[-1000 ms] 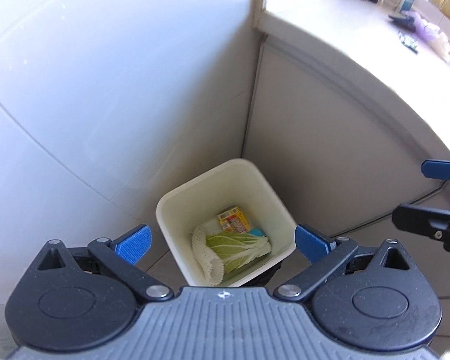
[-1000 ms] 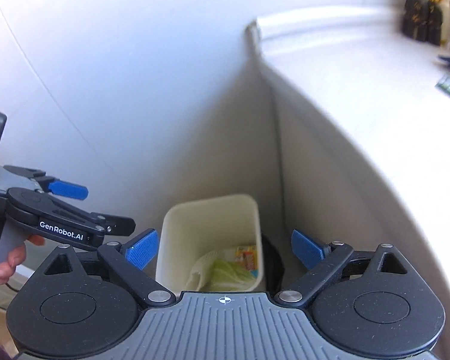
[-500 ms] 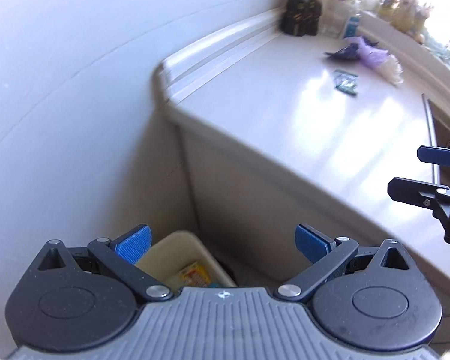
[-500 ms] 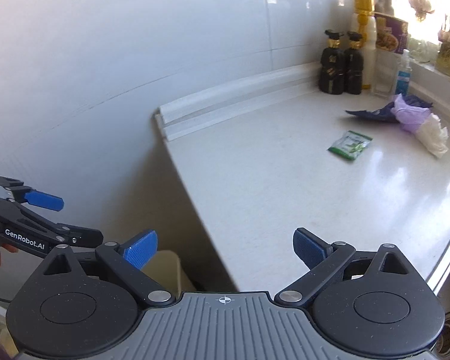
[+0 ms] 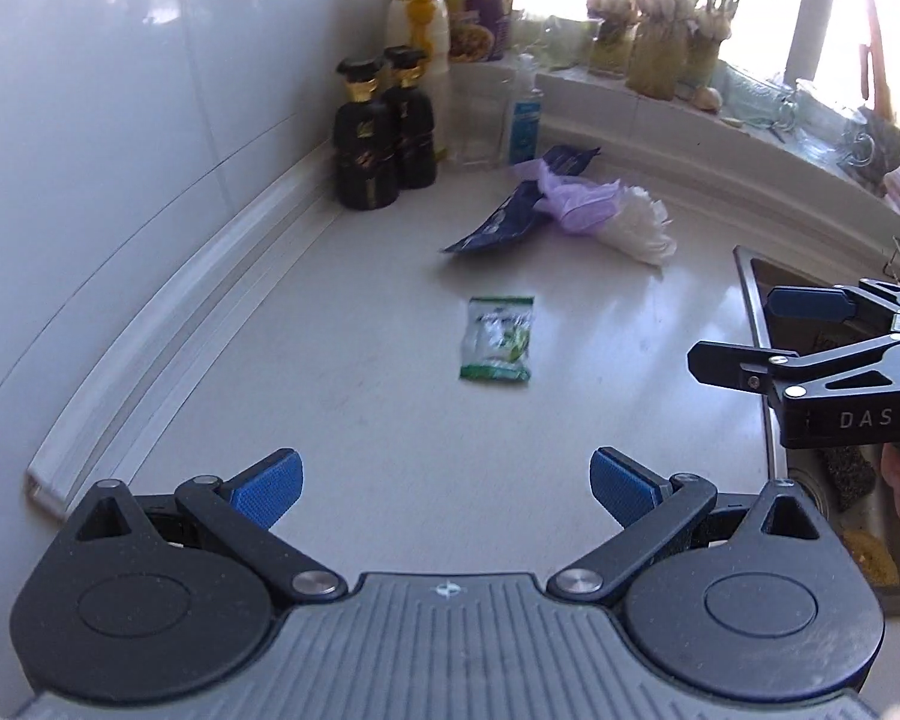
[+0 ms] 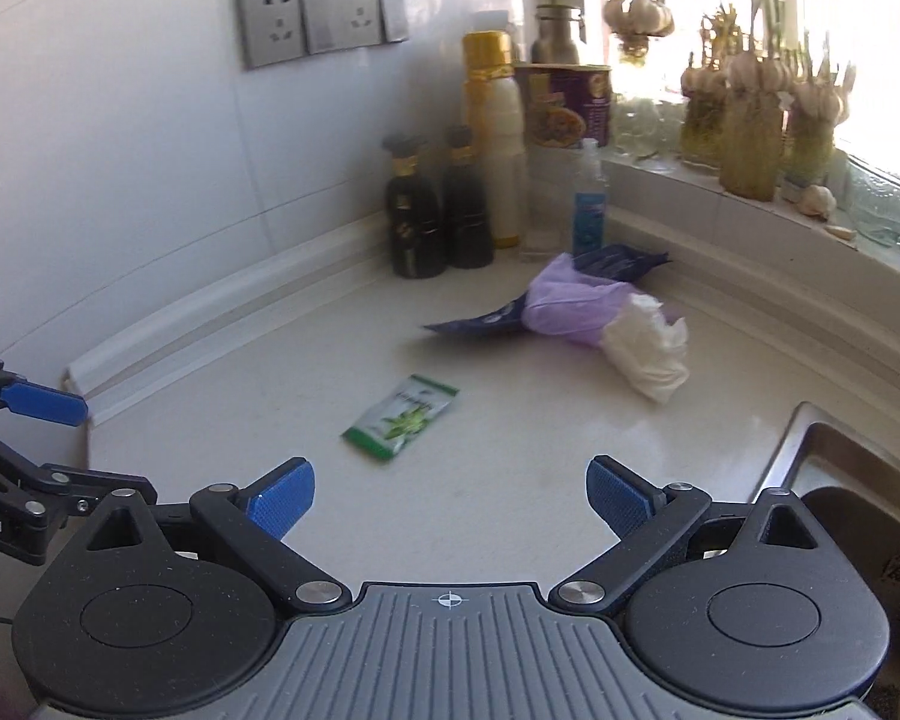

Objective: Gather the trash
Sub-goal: 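Raise both tools back toward the counter with the green sachet and glove, then grasp the purple glove with the left tool while the right tool grasps the white tissue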

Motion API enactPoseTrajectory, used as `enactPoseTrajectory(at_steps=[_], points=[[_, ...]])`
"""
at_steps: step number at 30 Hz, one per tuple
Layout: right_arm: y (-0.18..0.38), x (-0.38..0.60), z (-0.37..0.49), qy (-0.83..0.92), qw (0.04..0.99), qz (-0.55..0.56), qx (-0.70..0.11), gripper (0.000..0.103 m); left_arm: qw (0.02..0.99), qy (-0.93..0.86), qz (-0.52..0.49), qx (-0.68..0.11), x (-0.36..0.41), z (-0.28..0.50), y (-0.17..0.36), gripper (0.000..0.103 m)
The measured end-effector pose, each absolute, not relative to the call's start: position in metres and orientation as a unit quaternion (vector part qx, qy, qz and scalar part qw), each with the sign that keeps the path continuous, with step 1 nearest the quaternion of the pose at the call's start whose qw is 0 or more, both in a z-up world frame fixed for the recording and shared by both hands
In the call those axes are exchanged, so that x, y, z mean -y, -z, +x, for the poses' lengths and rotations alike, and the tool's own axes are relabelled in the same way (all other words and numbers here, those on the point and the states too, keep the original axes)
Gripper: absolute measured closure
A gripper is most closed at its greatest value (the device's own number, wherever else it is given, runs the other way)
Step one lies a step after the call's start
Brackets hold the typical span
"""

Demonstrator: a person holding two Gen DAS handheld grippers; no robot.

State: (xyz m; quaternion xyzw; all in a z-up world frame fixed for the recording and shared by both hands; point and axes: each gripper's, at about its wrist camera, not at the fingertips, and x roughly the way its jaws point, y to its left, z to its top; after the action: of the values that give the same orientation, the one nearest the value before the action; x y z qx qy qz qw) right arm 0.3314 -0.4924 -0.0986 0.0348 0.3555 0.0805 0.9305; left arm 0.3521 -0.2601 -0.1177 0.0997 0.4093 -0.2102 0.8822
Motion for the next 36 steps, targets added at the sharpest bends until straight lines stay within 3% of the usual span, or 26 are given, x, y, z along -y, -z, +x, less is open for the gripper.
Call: enactPoseTrajectory(at_steps=[12,20,24,31,33,36], points=[[0.14,0.562,0.402,-0.068,0.941,0.024,-0.33,0.004,0.879,0.306,0.116,-0.347,0.35,0.429,0.129,0.001],[0.175,0.591,0.44,-0.056,0.939,0.061,-0.333,0.009,0.871,0.344,0.138,-0.324,0.389,0.473,0.155,0.022],[0.191,0.603,0.452,-0.054,0.937,0.071,-0.337,0.011,0.87,0.348,0.154,-0.314,0.4,0.486,0.164,0.026],[0.201,0.608,0.467,-0.073,0.933,0.08,-0.344,0.032,0.865,0.345,0.165,-0.324,0.413,0.502,0.175,0.05],[0.203,0.606,0.47,-0.078,0.932,0.079,-0.346,0.038,0.866,0.339,0.164,-0.329,0.415,0.503,0.176,0.061],[0.202,0.602,0.473,-0.088,0.931,0.074,-0.346,0.059,0.866,0.333,0.161,-0.338,0.418,0.504,0.177,0.083]])
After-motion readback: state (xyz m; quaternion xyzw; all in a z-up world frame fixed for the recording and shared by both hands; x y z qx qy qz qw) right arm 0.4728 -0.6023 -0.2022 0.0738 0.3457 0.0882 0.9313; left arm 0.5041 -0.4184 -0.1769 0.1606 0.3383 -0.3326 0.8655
